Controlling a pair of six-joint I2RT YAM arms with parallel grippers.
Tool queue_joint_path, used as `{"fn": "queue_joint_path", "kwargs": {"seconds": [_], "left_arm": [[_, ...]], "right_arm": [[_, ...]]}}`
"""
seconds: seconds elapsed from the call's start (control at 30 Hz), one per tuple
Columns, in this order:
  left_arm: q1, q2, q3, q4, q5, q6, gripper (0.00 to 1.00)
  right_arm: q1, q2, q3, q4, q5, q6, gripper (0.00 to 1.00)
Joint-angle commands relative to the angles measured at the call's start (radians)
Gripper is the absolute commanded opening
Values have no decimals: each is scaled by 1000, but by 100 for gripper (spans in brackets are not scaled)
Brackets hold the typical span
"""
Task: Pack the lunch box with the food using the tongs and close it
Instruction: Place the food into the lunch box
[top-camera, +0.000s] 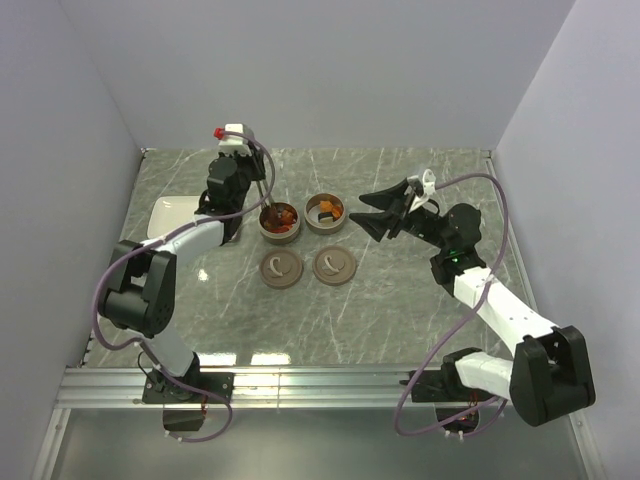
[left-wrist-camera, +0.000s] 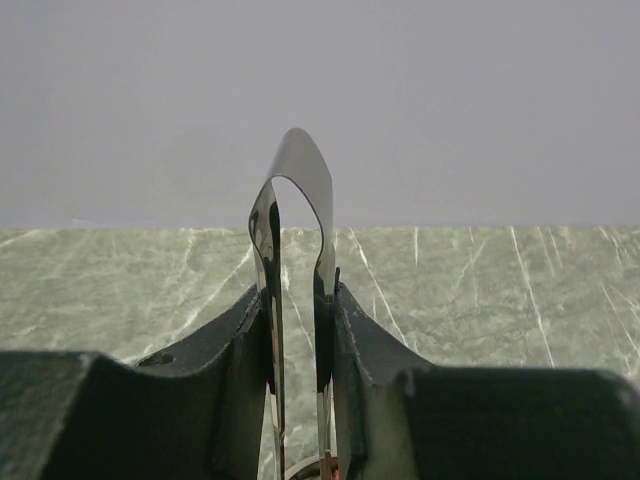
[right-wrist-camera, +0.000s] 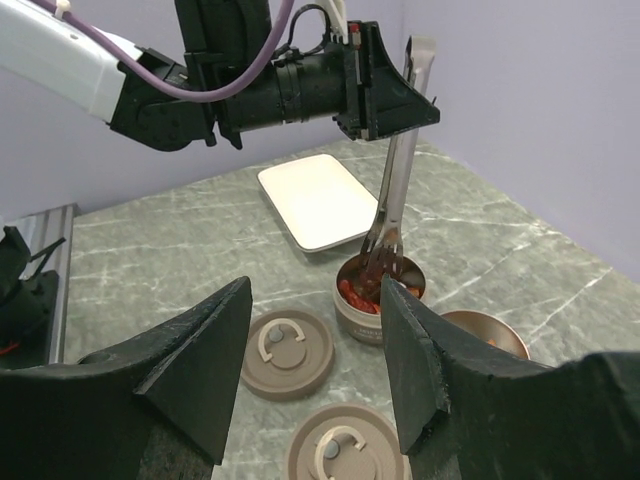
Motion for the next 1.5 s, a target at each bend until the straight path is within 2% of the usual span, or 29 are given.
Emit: {"fn": "queue_joint_path", "kwargs": {"seconds": [0.0,0.1,0.2,0.3,0.57,0.97,1.17,1.3,1.47], "left_arm": [[-16,22,62,13,24,-9,12],[-31,28,65,10,9,-1,16],[-43,17,64,1,-17,10,32],[-52,2,56,3,-31,17,38],[-60,-9,59,-4,-31,16,44],[-69,-110,8,59,-36,1,45],[-71,-173,-4,38,-66,10,42],[-69,-220,8,-49,-166,71,39],[-39,-262,53,-252,-272,128,38]], "right_arm": [[6,-45,-13,-21,37,-34,61],[7,-56,-19,-35,46,-42,61],[7,-62,-21,-43,48,-47,61],[6,-62,-25,-44,51,-48,61],[7,-73,-35,-57,60,-54,61],[6,-83,-45,-54,60,-59,61],[7,-91,-53,-47,57,-57,61],[7,-86,-55,-35,46,-54,61],[7,-59,-42,-6,31,-51,61]]}}
